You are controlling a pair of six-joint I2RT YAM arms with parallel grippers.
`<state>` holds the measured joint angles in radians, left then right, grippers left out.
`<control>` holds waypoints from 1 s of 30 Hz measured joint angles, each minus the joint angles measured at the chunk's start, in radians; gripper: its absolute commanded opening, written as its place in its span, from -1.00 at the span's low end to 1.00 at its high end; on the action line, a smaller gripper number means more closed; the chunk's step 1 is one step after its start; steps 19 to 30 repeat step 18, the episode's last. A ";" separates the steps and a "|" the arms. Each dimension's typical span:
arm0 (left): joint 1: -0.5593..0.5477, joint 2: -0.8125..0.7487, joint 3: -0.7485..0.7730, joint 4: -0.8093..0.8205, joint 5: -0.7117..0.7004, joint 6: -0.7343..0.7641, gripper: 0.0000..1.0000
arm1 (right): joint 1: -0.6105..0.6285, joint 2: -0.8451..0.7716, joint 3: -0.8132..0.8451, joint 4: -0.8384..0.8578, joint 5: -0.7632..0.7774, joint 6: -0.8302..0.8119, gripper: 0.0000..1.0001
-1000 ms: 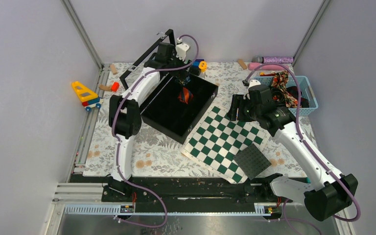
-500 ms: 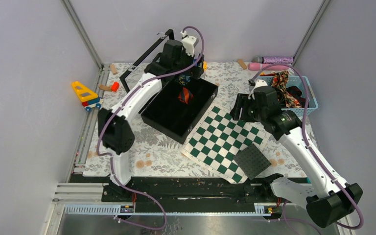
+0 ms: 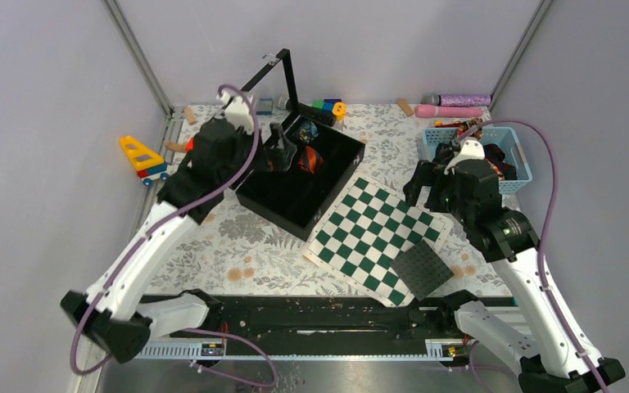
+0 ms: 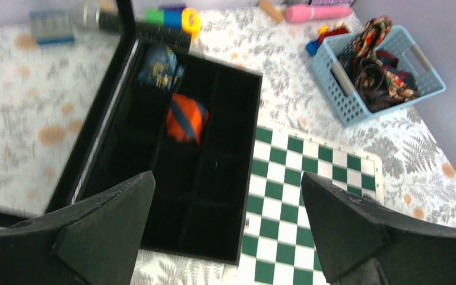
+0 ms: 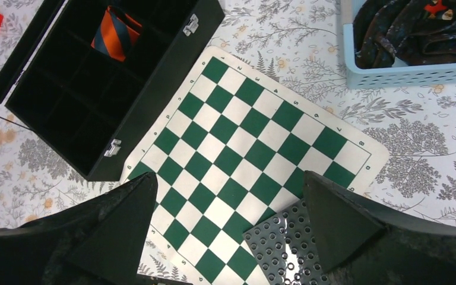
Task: Roll the ties
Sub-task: Reset both arms
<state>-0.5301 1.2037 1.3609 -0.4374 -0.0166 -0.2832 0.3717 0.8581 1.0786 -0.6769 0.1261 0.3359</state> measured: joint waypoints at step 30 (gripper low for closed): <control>0.000 -0.394 -0.554 0.016 -0.111 -0.181 0.97 | 0.000 0.050 -0.203 0.181 -0.039 0.110 0.99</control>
